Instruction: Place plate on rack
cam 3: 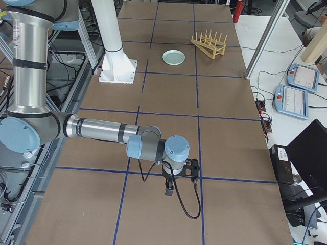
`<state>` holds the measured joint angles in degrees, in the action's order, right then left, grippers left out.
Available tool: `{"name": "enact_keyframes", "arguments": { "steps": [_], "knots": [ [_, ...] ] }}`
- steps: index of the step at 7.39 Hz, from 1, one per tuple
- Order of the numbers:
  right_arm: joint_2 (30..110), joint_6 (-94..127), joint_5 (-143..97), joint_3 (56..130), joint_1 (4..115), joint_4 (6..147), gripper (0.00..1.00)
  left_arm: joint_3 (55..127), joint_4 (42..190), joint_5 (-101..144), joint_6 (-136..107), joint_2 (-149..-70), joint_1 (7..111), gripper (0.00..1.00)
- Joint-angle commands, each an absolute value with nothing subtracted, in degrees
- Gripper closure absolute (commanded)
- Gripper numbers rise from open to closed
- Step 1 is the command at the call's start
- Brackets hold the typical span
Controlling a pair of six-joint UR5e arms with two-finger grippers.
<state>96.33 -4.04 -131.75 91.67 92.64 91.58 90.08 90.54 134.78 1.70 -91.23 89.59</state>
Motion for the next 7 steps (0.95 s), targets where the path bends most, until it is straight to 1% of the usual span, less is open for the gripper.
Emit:
{"name": "enact_keyframes", "arguments": {
  "steps": [1,3,4,6,7],
  "knots": [
    [96.33,-4.04,-131.75,91.67,92.72,91.58,0.0,92.18,90.27,134.82,2.89,-91.23,89.47,0.0],
    [96.33,-4.04,-131.75,91.67,92.72,91.58,0.0,97.36,90.18,134.91,2.38,-91.75,89.38,0.0],
    [96.33,-4.04,-131.75,91.67,92.64,91.58,0.0,101.12,90.18,134.91,2.29,-92.02,89.04,0.0],
    [96.33,-4.04,-131.75,91.67,92.72,91.58,0.0,109.04,90.18,134.74,-4.27,-93.5,84.67,0.0],
    [96.33,-3.96,-131.75,91.67,92.72,91.58,0.0,111.16,90.18,134.65,-10.31,-95.69,81.77,0.0]
  ]
}}
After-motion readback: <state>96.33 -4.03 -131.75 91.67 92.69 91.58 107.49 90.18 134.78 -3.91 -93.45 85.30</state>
